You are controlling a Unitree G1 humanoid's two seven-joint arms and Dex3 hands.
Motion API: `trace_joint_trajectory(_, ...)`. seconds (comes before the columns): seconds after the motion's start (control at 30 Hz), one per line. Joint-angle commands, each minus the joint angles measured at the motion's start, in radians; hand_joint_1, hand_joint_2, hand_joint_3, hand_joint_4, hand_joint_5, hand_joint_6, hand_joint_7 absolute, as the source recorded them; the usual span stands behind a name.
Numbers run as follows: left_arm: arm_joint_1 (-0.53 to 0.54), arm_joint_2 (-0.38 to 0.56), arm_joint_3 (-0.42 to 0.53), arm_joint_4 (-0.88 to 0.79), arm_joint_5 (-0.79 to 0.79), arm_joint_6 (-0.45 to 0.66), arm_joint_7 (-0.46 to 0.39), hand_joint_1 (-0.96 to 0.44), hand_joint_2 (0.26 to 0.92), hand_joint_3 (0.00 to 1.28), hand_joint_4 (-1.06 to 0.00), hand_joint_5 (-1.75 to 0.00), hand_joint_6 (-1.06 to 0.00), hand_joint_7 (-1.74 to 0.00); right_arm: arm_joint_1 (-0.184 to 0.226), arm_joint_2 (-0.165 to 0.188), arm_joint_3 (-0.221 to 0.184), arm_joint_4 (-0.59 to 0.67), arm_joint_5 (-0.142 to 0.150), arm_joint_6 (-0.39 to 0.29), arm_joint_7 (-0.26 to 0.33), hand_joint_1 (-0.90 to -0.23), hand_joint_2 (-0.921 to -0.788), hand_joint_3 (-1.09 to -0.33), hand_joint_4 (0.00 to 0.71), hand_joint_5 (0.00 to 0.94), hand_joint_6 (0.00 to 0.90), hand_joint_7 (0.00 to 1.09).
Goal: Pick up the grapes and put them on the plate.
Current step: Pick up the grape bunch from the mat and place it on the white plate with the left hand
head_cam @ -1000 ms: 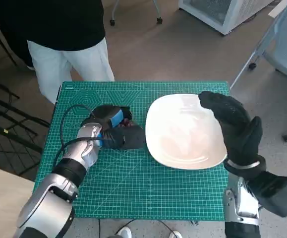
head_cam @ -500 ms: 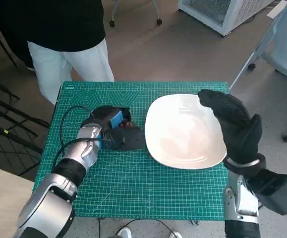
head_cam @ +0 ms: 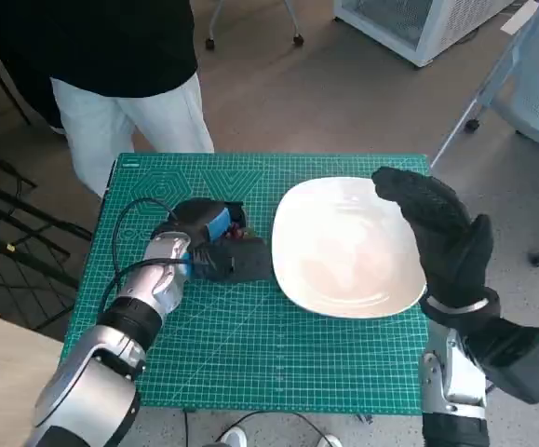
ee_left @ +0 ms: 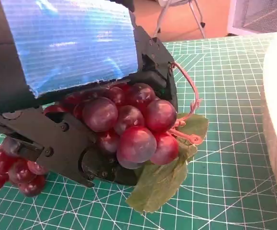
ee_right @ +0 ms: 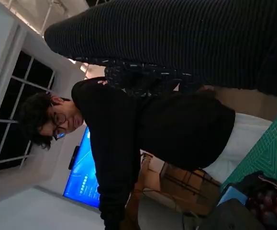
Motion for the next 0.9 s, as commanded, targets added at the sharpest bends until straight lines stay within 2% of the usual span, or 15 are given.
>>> trace_joint_trajectory(0.03, 0.019, 0.017, -0.004, 0.002, 0.01, 0.008, -0.001, 0.0, 0.92, 0.21, -0.48, -1.53, -0.55, -1.12, 0.01, -0.007, -0.004, 0.016, 0.004, 0.001, 0.011, -0.499, -0.921, -0.622, 0.275, 0.004, -0.001, 0.52)
trace_joint_trajectory(0.27, 0.024, 0.034, 0.003, -0.058, 0.007, 0.021, -0.018, 0.0, 0.921, 0.21, -0.49, -1.52, -0.53, -1.12, 0.013, -0.008, -0.007, 0.013, 0.004, -0.004, 0.011, -0.5, -0.921, -0.622, 0.276, 0.004, -0.001, 0.52)
trace_joint_trajectory(0.4, 0.04, 0.055, 0.009, -0.144, 0.01, 0.046, -0.04, 0.0, 0.921, 0.21, -0.5, -1.5, -0.52, -1.14, 0.015, -0.007, -0.007, 0.007, 0.001, -0.007, 0.008, -0.503, -0.921, -0.62, 0.276, 0.004, -0.001, 0.52)
trace_joint_trajectory(0.67, 0.136, 0.132, 0.051, -0.465, 0.015, 0.105, -0.091, 0.0, 0.921, 0.2, -0.52, -1.5, -0.53, -1.11, 0.013, -0.009, -0.011, 0.011, -0.001, -0.012, 0.005, -0.504, -0.921, -0.619, 0.277, 0.004, -0.001, 0.52)
trace_joint_trajectory(0.9, 0.239, 0.188, 0.11, -0.737, 0.026, 0.124, -0.083, 0.01, 0.921, 0.19, -0.55, -1.46, -0.53, -1.11, 0.005, -0.01, -0.016, 0.026, -0.002, -0.02, 0.005, -0.505, -0.921, -0.619, 0.278, 0.004, -0.001, 0.52)
